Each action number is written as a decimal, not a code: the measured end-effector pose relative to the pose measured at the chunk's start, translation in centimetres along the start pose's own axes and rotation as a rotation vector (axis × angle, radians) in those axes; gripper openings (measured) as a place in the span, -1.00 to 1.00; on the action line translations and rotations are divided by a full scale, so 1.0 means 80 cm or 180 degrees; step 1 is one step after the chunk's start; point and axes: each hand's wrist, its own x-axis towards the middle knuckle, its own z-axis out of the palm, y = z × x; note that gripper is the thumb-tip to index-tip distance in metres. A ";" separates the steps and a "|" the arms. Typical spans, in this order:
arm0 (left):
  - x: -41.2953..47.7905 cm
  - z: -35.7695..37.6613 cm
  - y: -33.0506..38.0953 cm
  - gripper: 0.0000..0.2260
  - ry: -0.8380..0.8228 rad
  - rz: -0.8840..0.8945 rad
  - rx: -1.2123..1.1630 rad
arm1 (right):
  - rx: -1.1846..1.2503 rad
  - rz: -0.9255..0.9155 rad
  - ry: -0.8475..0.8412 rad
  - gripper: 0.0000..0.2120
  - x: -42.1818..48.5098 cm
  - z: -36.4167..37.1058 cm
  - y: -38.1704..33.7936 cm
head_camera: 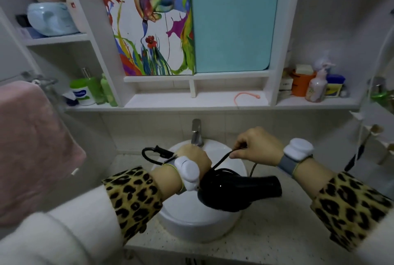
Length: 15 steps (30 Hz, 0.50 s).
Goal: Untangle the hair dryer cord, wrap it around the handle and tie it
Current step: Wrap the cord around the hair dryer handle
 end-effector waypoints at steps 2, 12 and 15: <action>0.006 0.011 -0.007 -0.90 -0.0084 -0.0213 -0.0414 | -0.0104 0.0003 0.0145 -0.80 -0.004 0.007 -0.003; 0.028 0.014 0.018 -0.92 -0.0240 -0.0775 -0.0958 | -0.1382 -0.0333 0.0229 -0.71 -0.015 0.008 -0.010; 0.029 0.017 0.015 -0.93 -0.0130 -0.0930 -0.1140 | -0.1318 -0.0370 0.0177 -0.68 -0.026 0.015 -0.005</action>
